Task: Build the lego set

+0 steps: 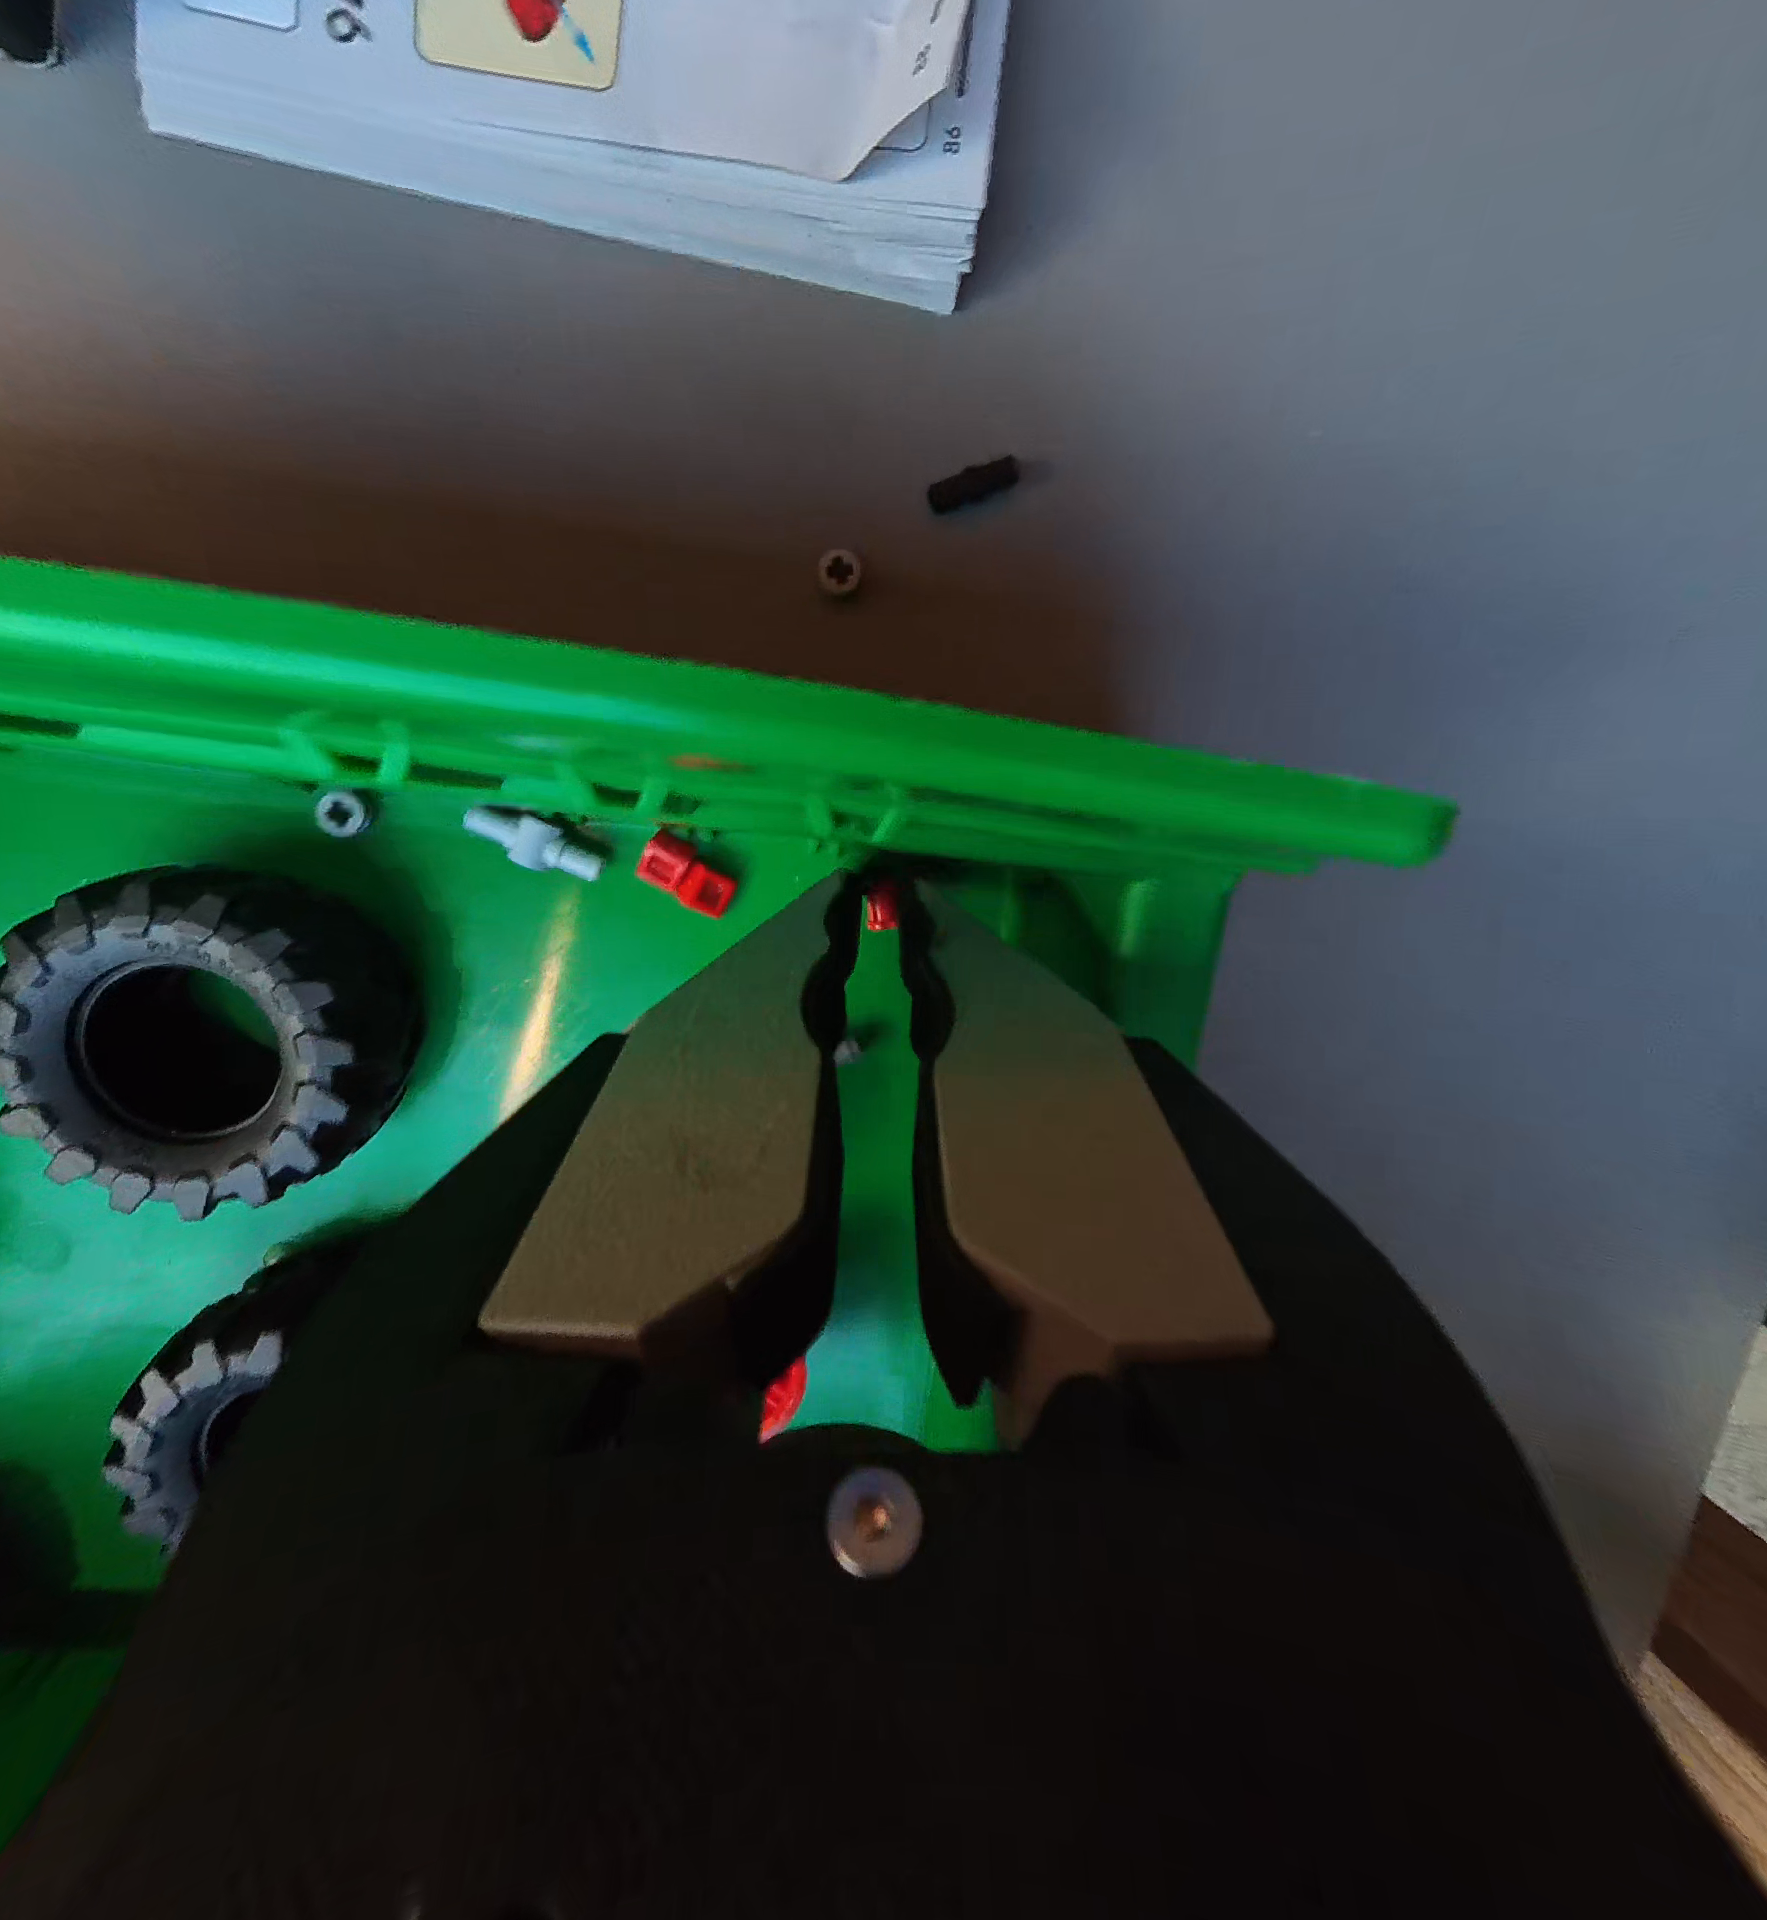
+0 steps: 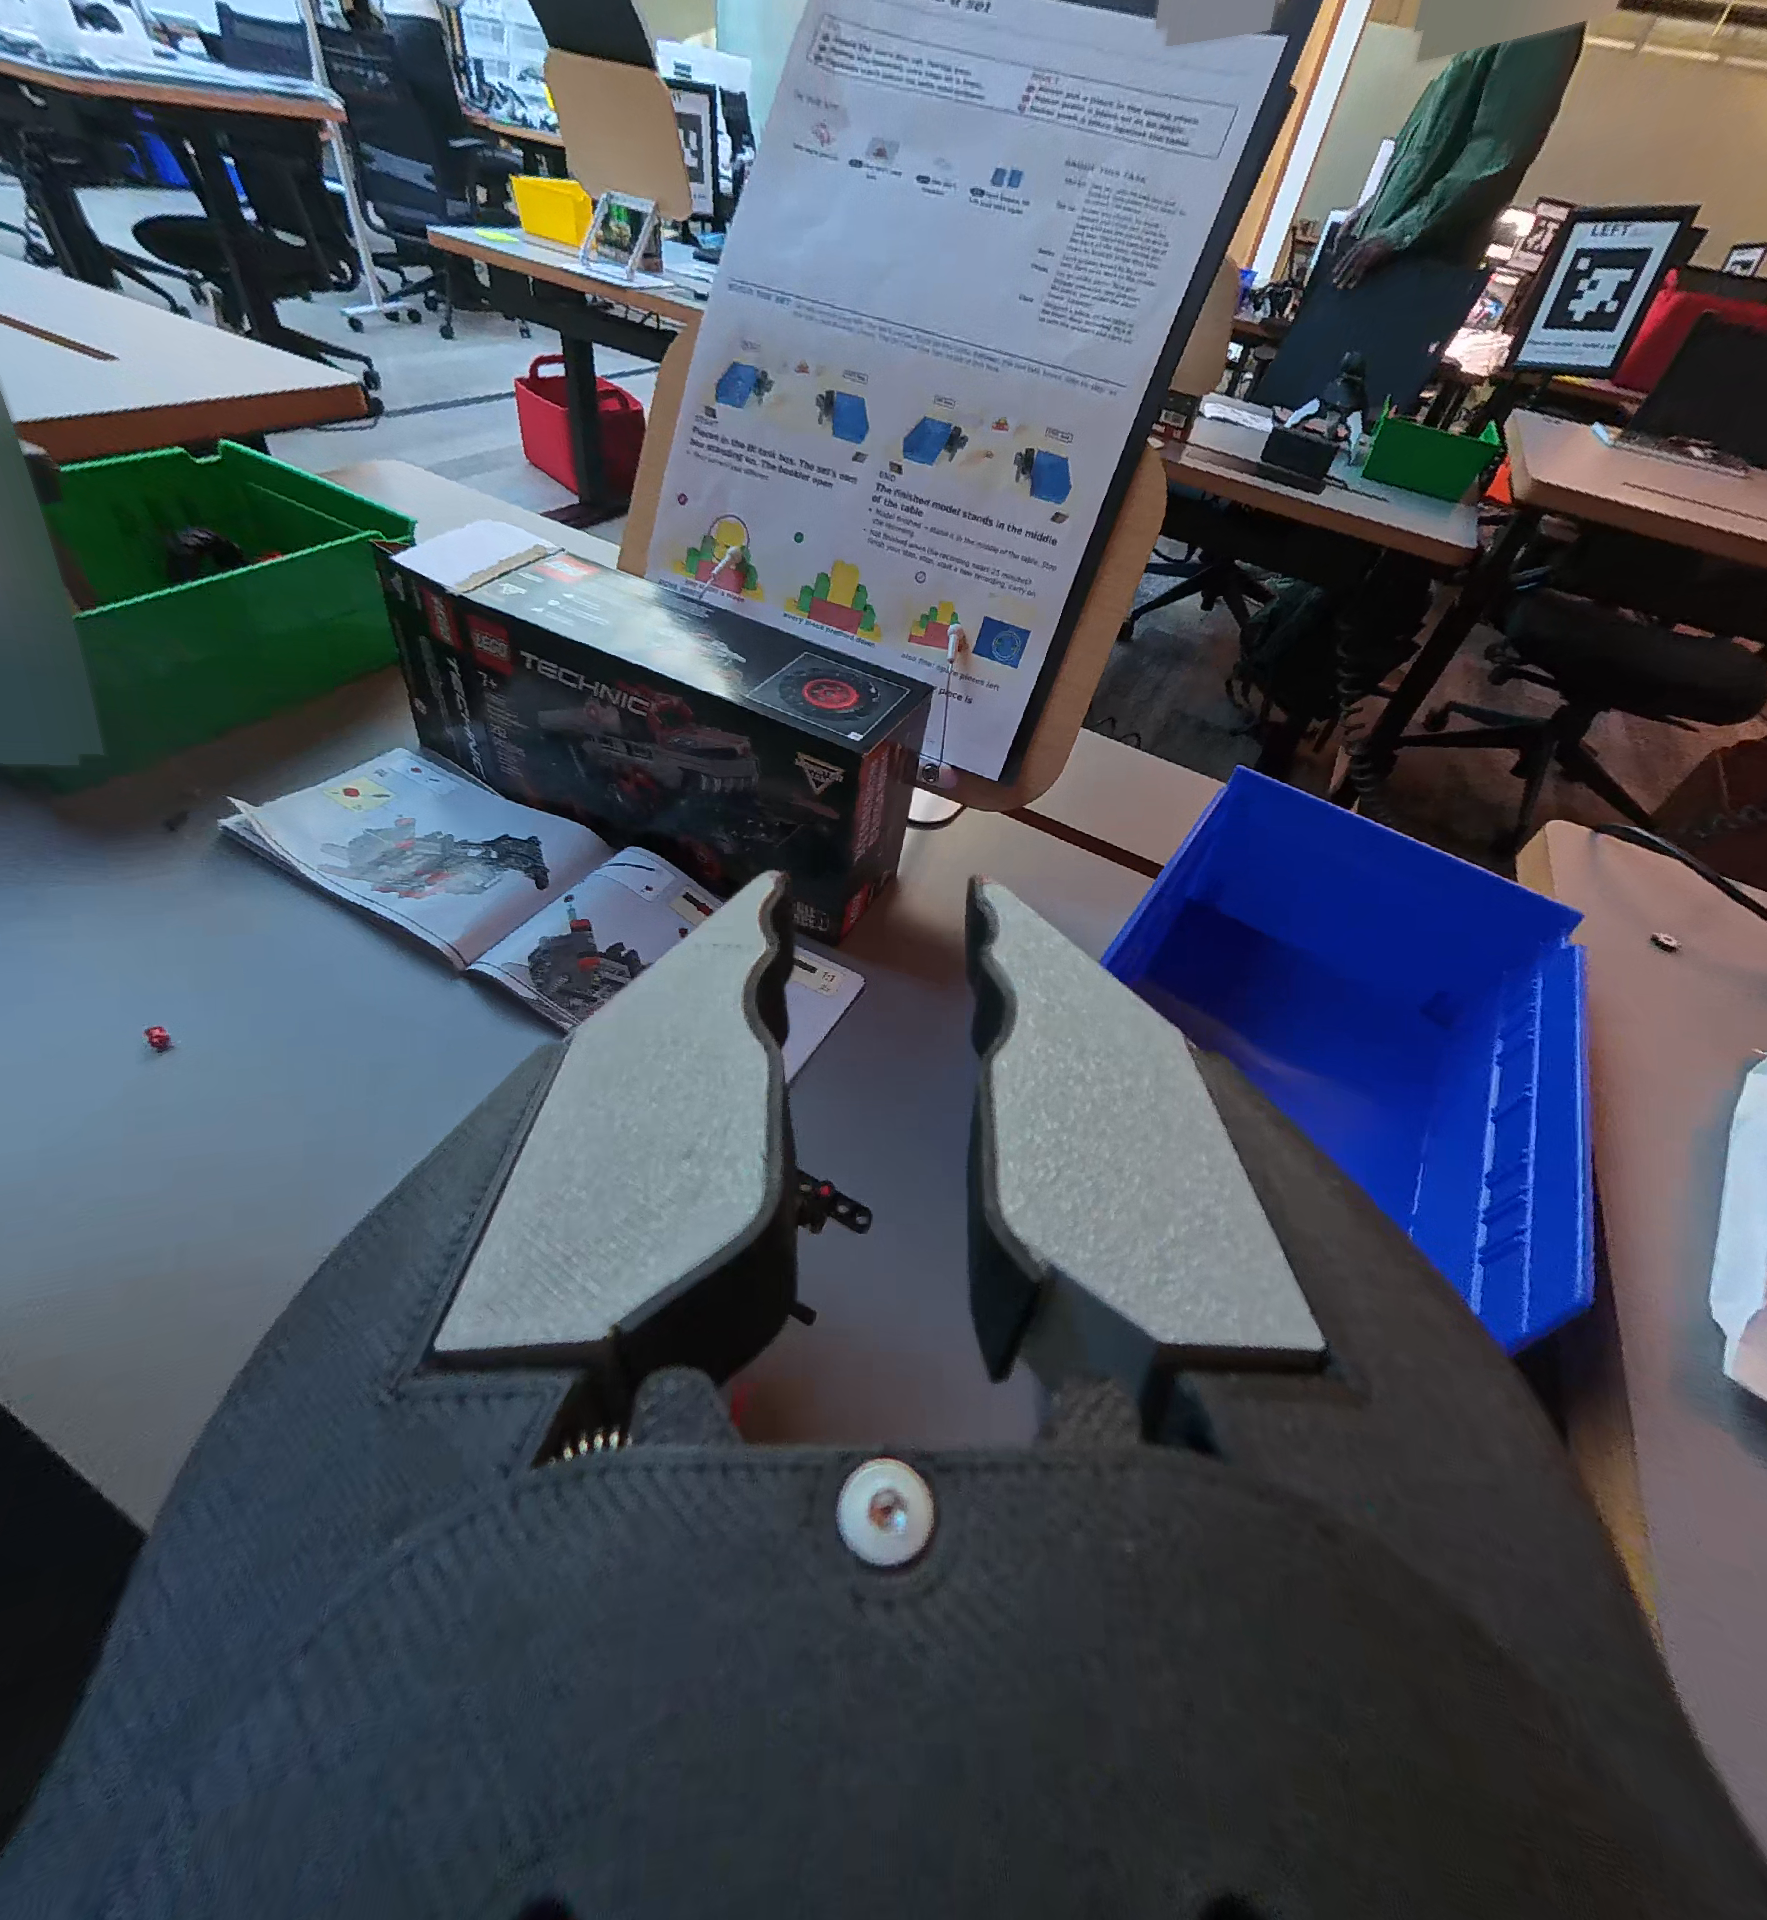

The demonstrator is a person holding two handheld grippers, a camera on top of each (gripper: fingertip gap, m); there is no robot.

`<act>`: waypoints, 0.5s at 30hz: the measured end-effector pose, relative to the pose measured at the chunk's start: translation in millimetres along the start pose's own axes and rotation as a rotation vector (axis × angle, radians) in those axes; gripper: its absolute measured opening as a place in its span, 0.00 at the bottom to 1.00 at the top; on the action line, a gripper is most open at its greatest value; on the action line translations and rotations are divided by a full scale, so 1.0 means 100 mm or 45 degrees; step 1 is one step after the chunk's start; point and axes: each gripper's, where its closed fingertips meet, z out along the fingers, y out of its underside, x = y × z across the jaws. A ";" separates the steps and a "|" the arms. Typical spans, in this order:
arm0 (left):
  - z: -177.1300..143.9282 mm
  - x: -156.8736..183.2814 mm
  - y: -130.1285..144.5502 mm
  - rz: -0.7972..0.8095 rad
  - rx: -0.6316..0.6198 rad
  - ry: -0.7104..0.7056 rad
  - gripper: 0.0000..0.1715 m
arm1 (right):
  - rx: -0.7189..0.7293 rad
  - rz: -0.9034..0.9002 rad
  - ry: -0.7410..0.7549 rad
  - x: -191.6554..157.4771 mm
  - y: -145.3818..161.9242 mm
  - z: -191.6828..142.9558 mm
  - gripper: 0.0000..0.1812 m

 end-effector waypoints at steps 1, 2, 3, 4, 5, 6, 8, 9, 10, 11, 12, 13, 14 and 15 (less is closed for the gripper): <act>-0.02 -0.02 0.01 -0.013 0.002 -0.012 0.02 | 0.007 -0.001 -0.007 -0.01 0.00 -0.01 0.16; -0.06 -0.03 0.01 -0.033 0.018 -0.013 0.02 | 0.014 -0.003 -0.015 -0.03 0.01 -0.02 0.16; -0.12 -0.05 0.00 -0.055 0.040 -0.030 0.02 | 0.021 -0.001 -0.028 -0.06 0.02 -0.04 0.16; -0.20 -0.08 0.00 -0.076 0.055 -0.061 0.02 | 0.026 0.001 -0.043 -0.09 0.03 -0.05 0.16; -0.30 -0.11 0.00 -0.095 0.066 -0.099 0.02 | 0.030 0.002 -0.058 -0.12 0.05 -0.07 0.16; -0.42 -0.14 0.00 -0.113 0.084 -0.148 0.02 | 0.026 0.000 -0.070 -0.15 0.08 -0.09 0.16; -0.71 -0.15 -0.07 -0.145 0.153 -0.238 0.02 | 0.003 -0.006 -0.103 -0.23 0.17 -0.15 0.16; -0.86 -0.12 -0.13 -0.155 0.201 -0.279 0.02 | -0.013 -0.010 -0.119 -0.27 0.23 -0.19 0.16; -1.02 -0.07 -0.21 -0.154 0.254 -0.315 0.02 | -0.026 -0.013 -0.133 -0.30 0.29 -0.23 0.16; -1.15 0.00 -0.30 -0.143 0.303 -0.348 0.02 | -0.029 -0.008 -0.148 -0.32 0.35 -0.29 0.16; -1.27 0.08 -0.40 -0.126 0.344 -0.382 0.02 | -0.025 0.008 -0.160 -0.33 0.41 -0.34 0.16; -1.36 0.19 -0.52 -0.104 0.380 -0.411 0.02 | -0.029 0.030 -0.164 -0.32 0.50 -0.40 0.16; -1.42 0.33 -0.65 -0.074 0.421 -0.426 0.02 | -0.040 0.051 -0.165 -0.31 0.60 -0.44 0.17; -1.44 0.49 -0.80 -0.039 0.465 -0.422 0.02 | -0.044 0.071 -0.168 -0.30 0.69 -0.48 0.17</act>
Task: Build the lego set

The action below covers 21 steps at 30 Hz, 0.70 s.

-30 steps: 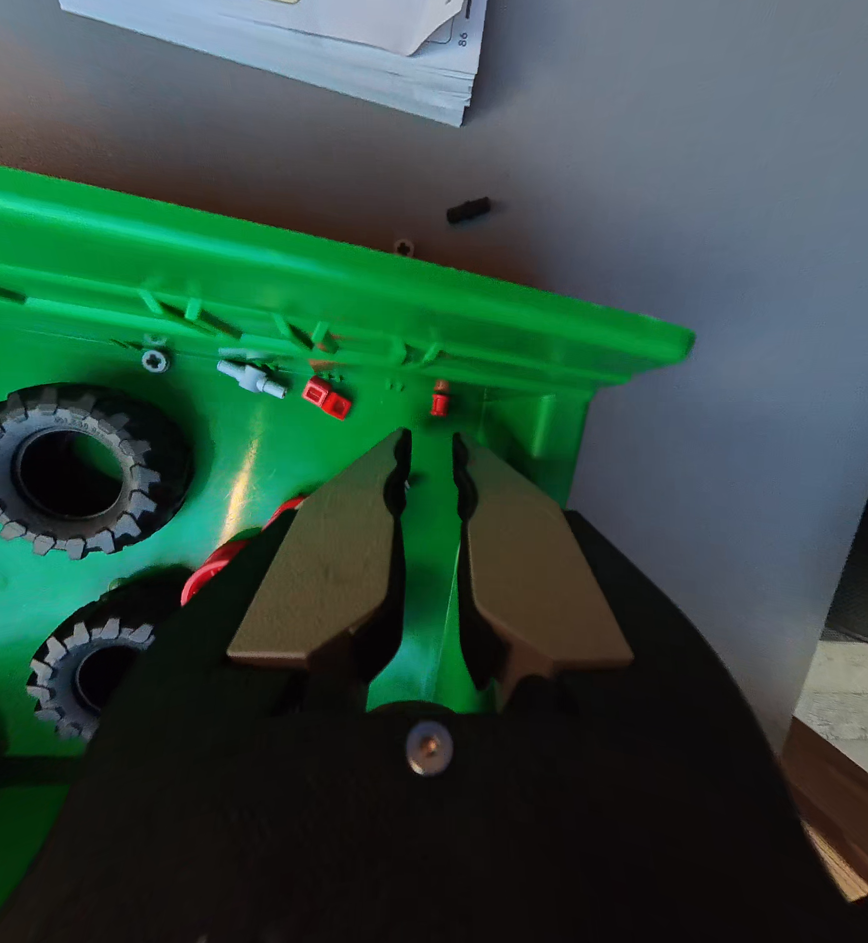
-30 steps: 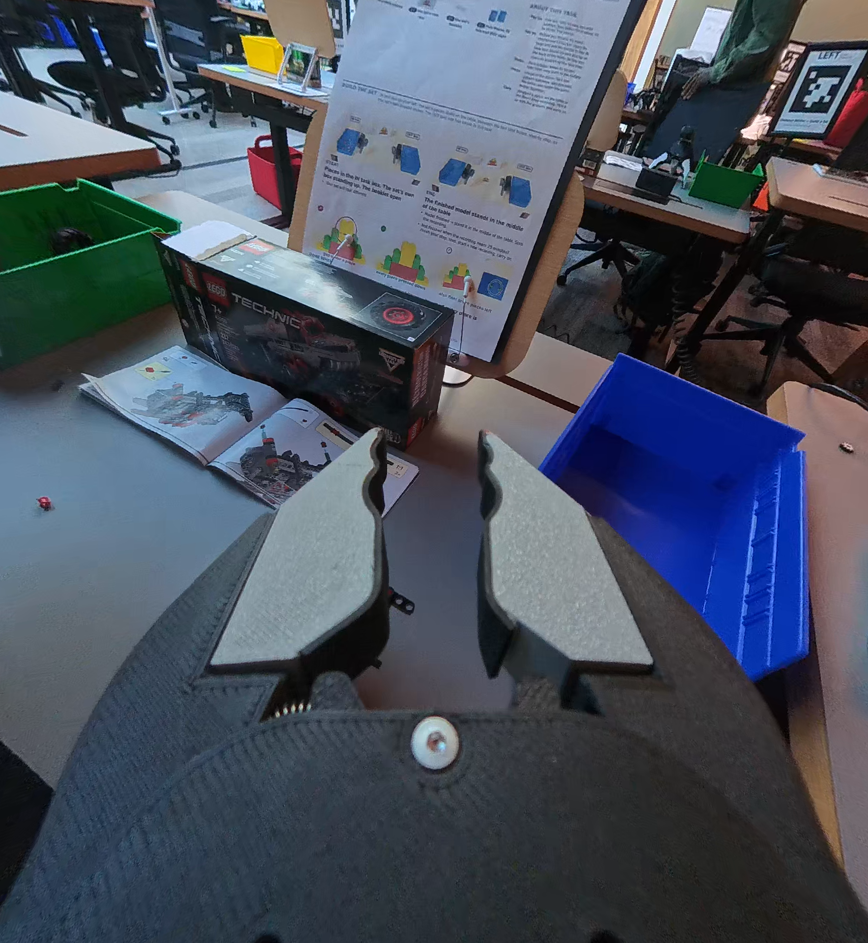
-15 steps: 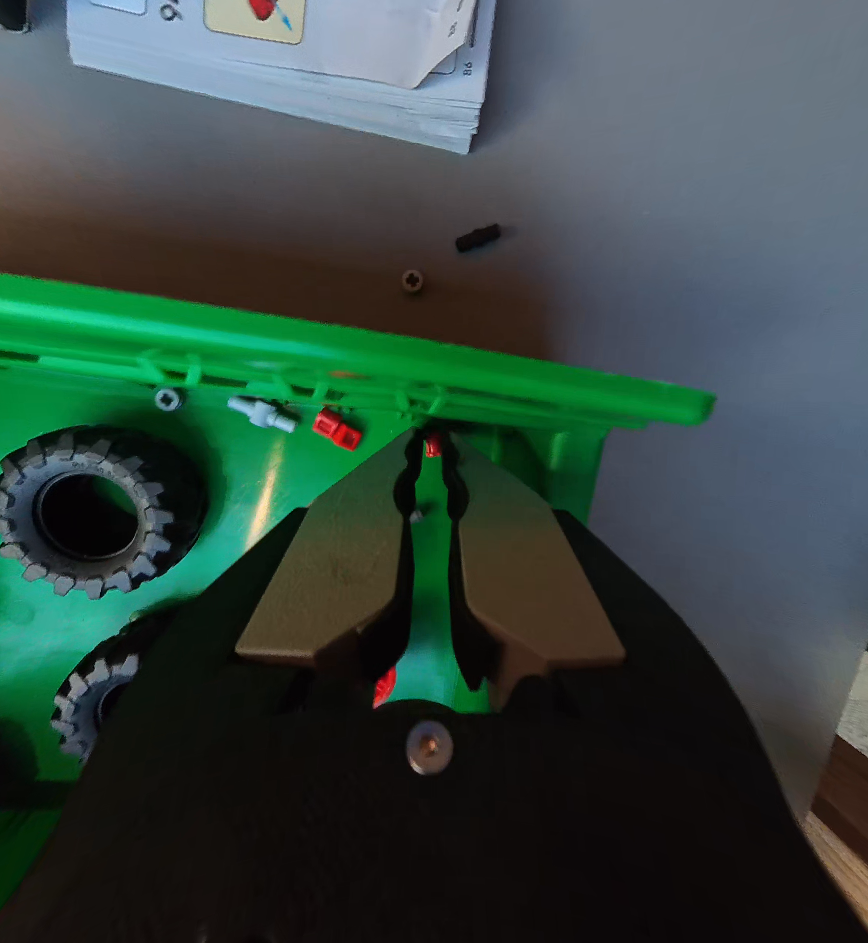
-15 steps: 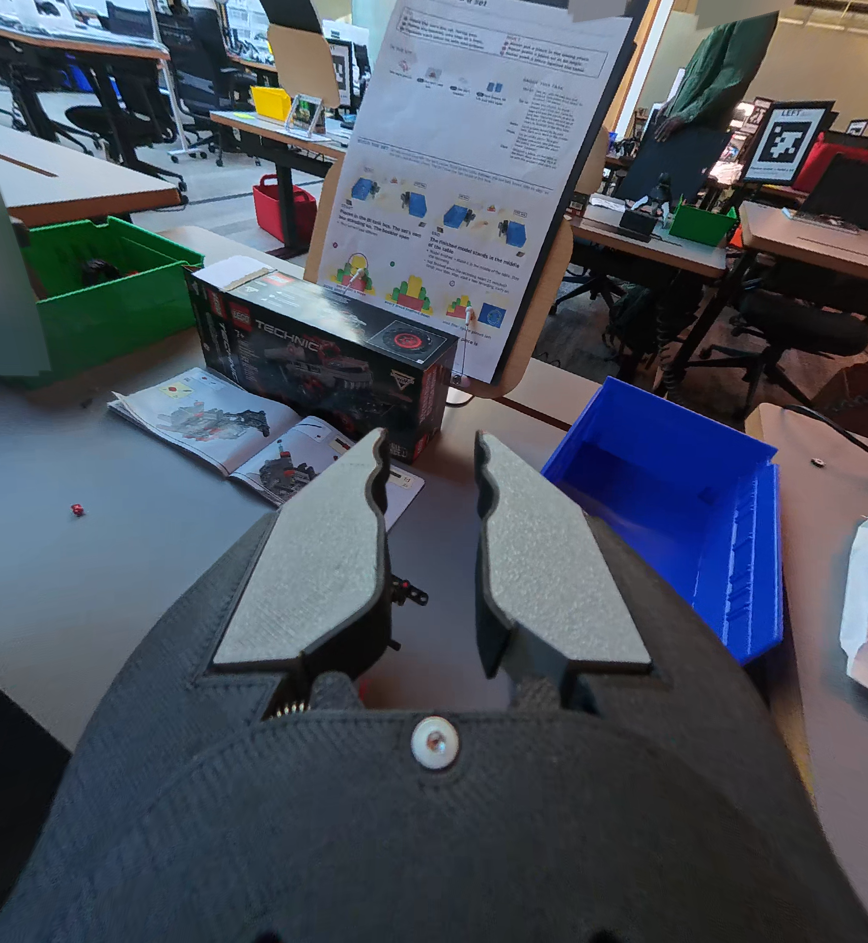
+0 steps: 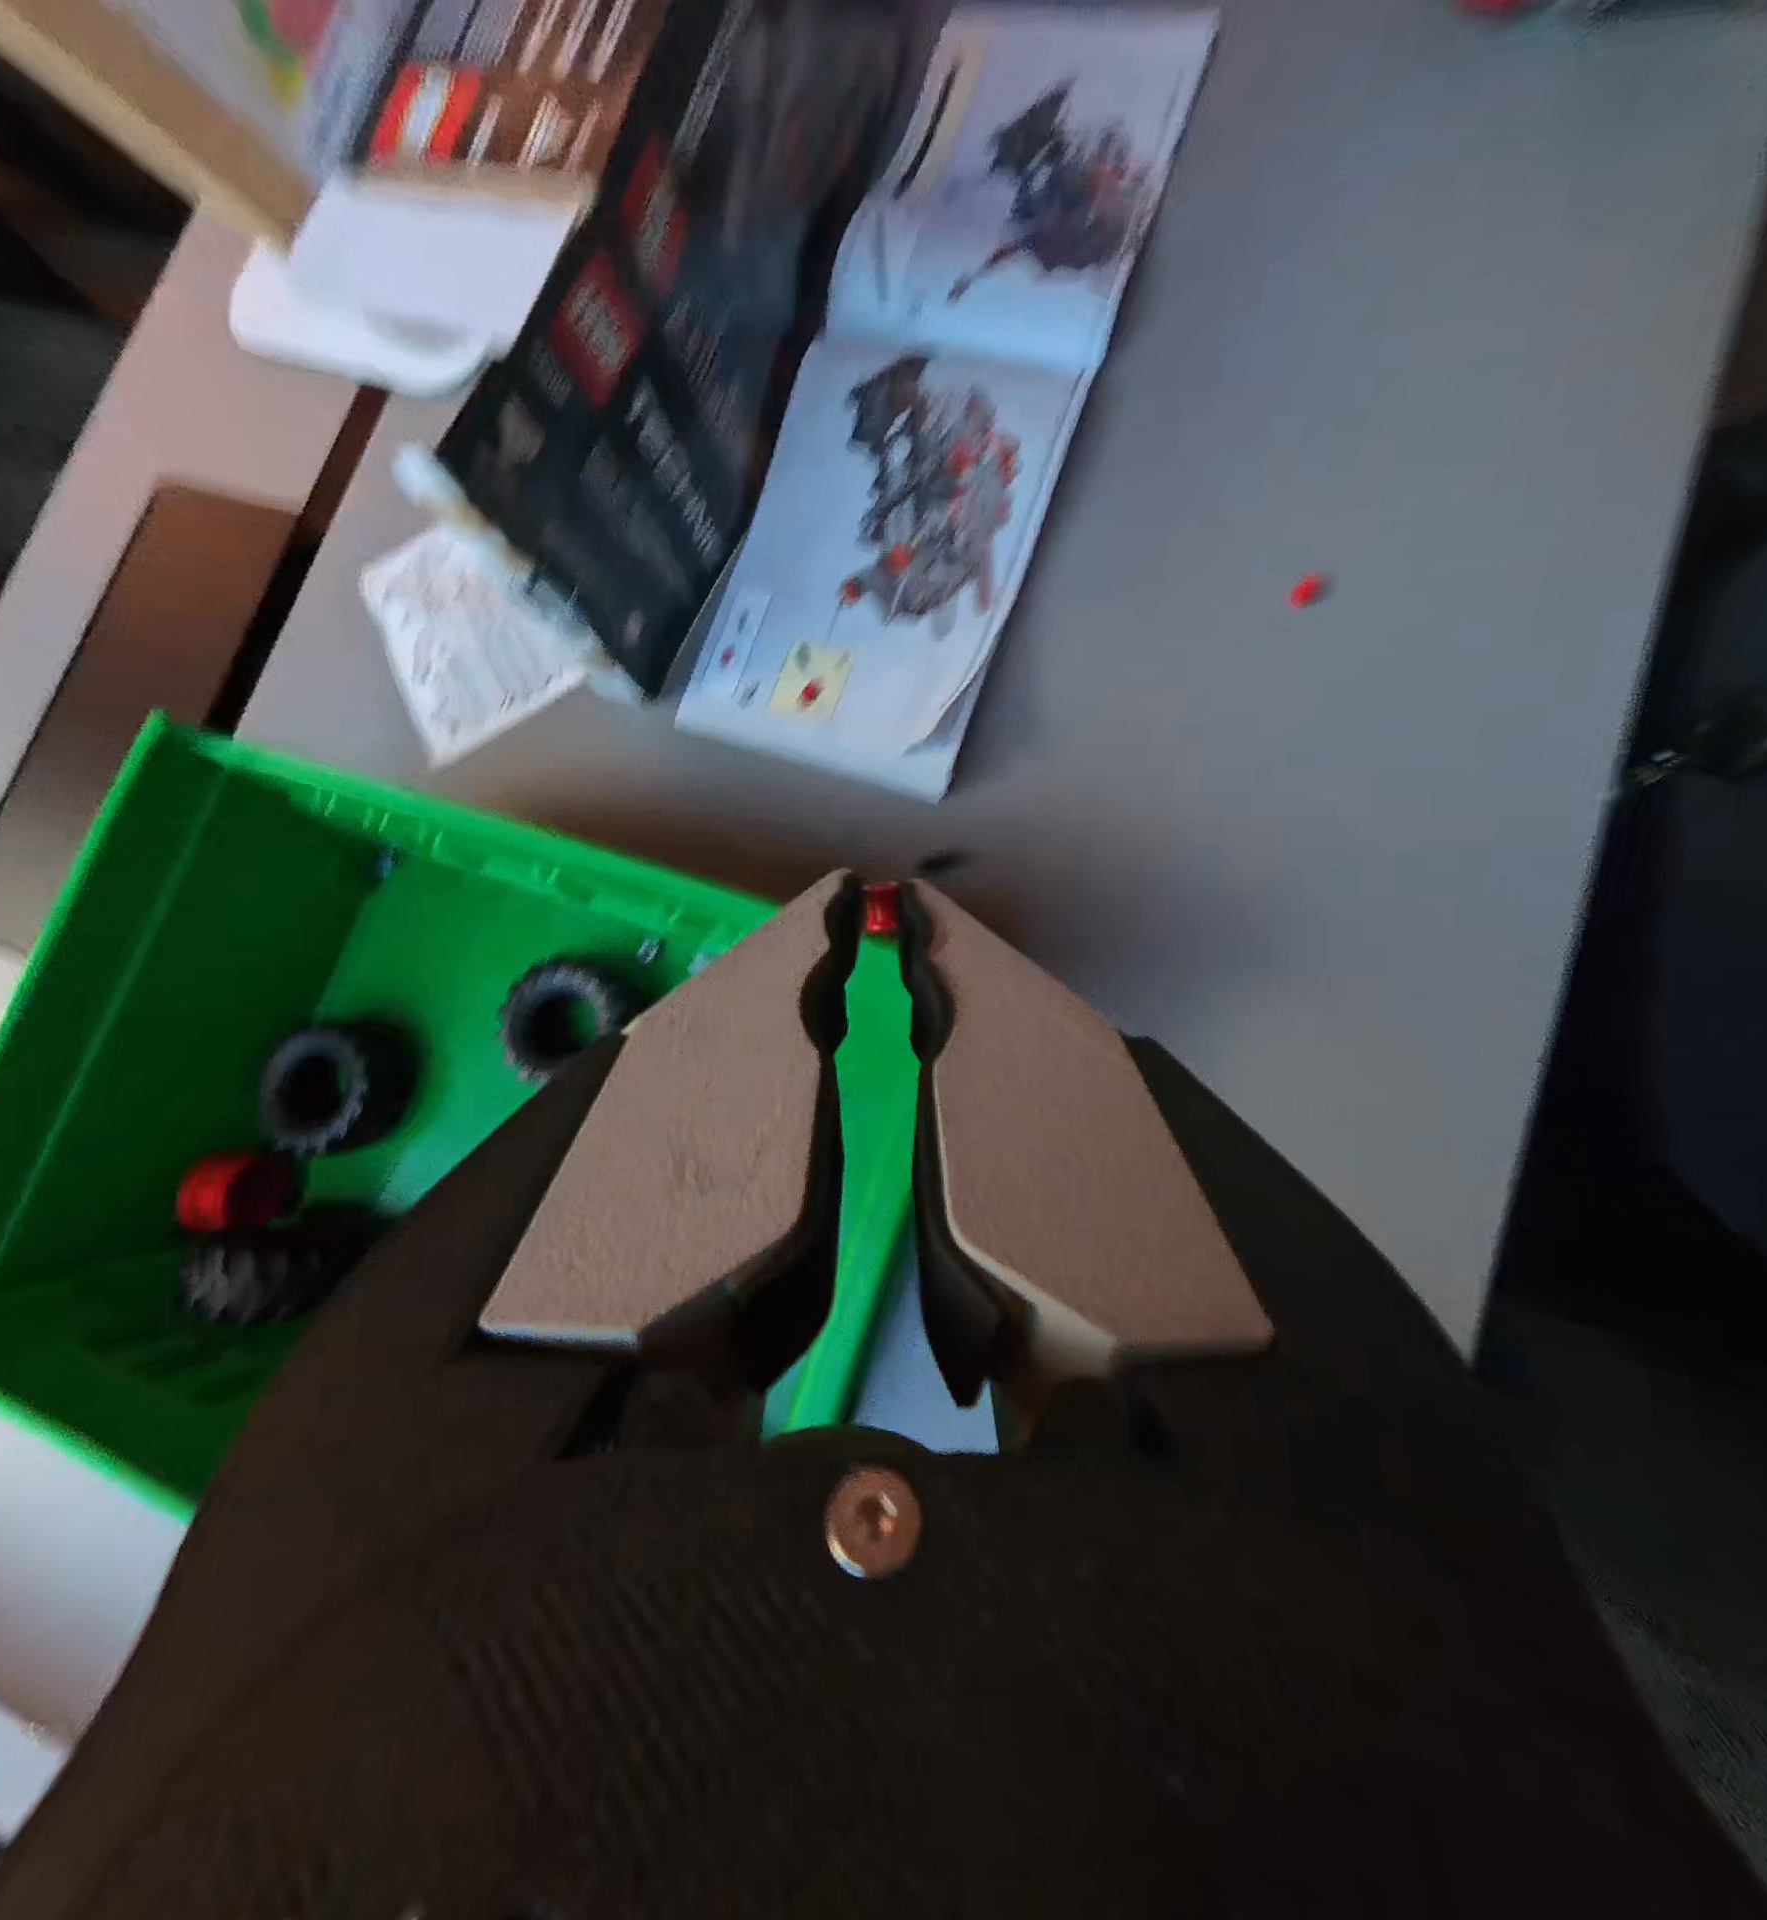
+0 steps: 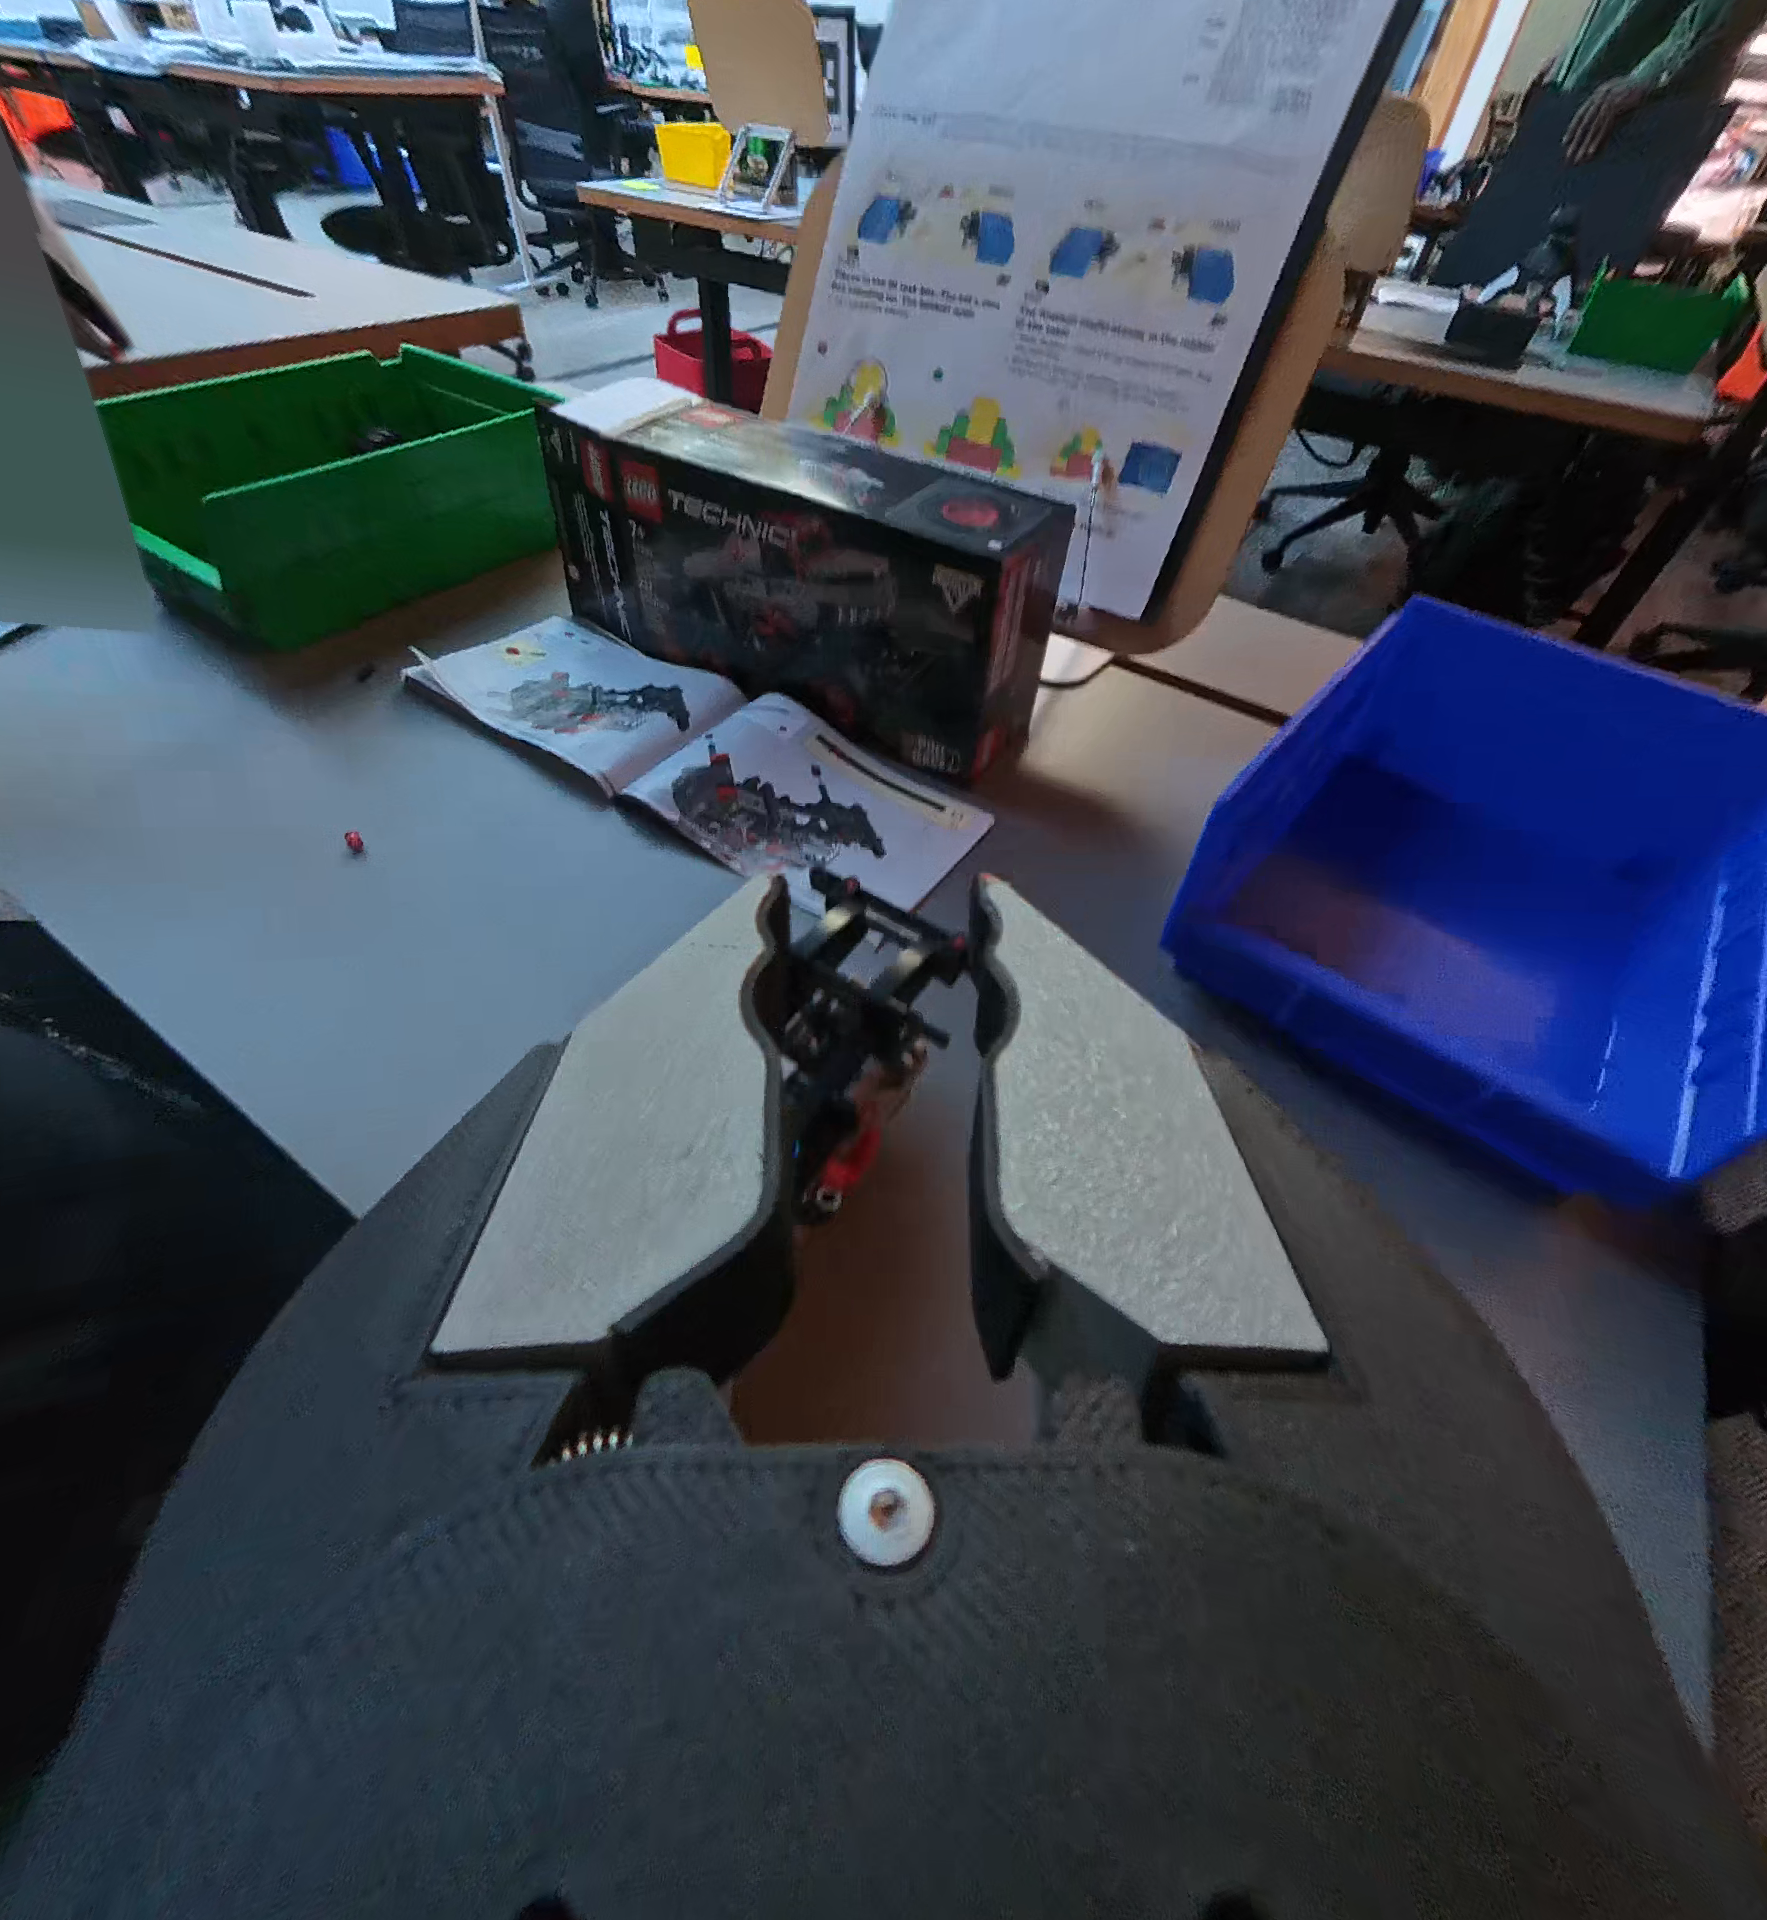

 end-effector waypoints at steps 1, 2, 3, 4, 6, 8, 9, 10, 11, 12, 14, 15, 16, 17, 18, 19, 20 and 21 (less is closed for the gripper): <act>0.00 0.18 -0.15 0.028 0.044 0.015 0.02 | -0.001 0.023 -0.003 0.00 0.10 -0.04 0.17; 0.02 0.37 -0.29 0.056 0.095 0.034 0.02 | -0.001 0.049 -0.008 0.00 0.19 -0.07 0.18; 0.06 0.59 -0.45 0.076 0.164 0.073 0.02 | 0.000 0.074 -0.019 -0.01 0.29 -0.11 0.18; 0.13 0.83 -0.59 0.085 0.234 0.147 0.02 | -0.004 0.095 -0.027 -0.02 0.39 -0.14 0.19; 0.37 1.24 -0.78 0.087 0.309 0.267 0.02 | 0.003 0.132 -0.025 -0.03 0.58 -0.19 0.19; 0.70 1.61 -0.93 0.029 0.388 0.423 0.02 | 0.033 0.182 -0.054 -0.08 0.75 -0.21 0.18; 0.90 1.73 -0.96 -0.019 0.397 0.472 0.02 | 0.043 0.208 -0.071 -0.11 0.83 -0.22 0.18; 1.11 1.80 -0.98 -0.065 0.389 0.490 0.02 | 0.043 0.227 -0.089 -0.15 0.91 -0.23 0.19; 1.31 1.86 -0.99 -0.098 0.376 0.500 0.02 | 0.041 0.236 -0.097 -0.18 0.97 -0.24 0.20; 1.50 1.90 -1.02 -0.136 0.385 0.502 0.02 | 0.041 0.234 -0.094 -0.21 1.02 -0.25 0.20; 1.78 1.99 -1.07 -0.208 0.411 0.535 0.02 | 0.071 0.200 -0.093 -0.34 1.00 -0.31 0.19; 1.87 2.02 -1.11 -0.220 0.445 0.537 0.02 | 0.088 0.172 -0.097 -0.43 0.95 -0.35 0.18; 1.94 2.05 -1.11 -0.198 0.468 0.513 0.02 | 0.110 0.144 -0.104 -0.53 0.88 -0.39 0.17; 2.04 2.04 -1.07 -0.179 0.441 0.456 0.02 | 0.137 0.128 -0.118 -0.64 0.81 -0.42 0.16; 2.10 2.02 -1.02 -0.172 0.406 0.401 0.02 | 0.159 0.129 -0.140 -0.76 0.73 -0.43 0.15; 2.13 2.04 -1.01 -0.160 0.399 0.374 0.02 | 0.179 0.141 -0.176 -0.89 0.65 -0.41 0.15; 2.14 2.08 -0.99 -0.143 0.389 0.363 0.02 | 0.197 0.152 -0.231 -1.04 0.58 -0.39 0.15; 2.16 2.12 -0.94 -0.130 0.349 0.351 0.02 | 0.210 0.155 -0.293 -1.20 0.52 -0.34 0.15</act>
